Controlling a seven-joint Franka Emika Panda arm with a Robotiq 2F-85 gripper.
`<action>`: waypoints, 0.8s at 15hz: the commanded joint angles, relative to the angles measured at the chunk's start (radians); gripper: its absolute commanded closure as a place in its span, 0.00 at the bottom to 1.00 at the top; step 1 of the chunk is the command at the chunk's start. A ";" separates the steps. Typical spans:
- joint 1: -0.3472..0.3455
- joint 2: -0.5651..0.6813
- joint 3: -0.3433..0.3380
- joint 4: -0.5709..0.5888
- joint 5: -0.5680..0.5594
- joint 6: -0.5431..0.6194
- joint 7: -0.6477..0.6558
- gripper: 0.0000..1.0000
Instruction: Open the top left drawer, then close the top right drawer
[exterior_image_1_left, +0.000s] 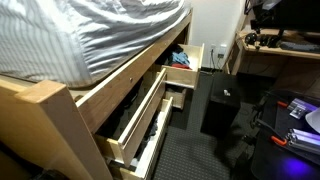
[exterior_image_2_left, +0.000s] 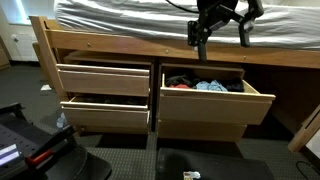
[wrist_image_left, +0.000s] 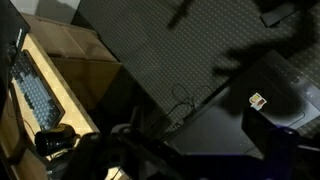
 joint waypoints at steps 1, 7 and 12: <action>-0.006 0.017 0.005 0.010 0.001 -0.003 -0.001 0.00; 0.003 -0.028 0.012 0.007 0.001 -0.010 -0.002 0.00; 0.003 -0.029 0.012 0.005 0.001 -0.010 -0.002 0.00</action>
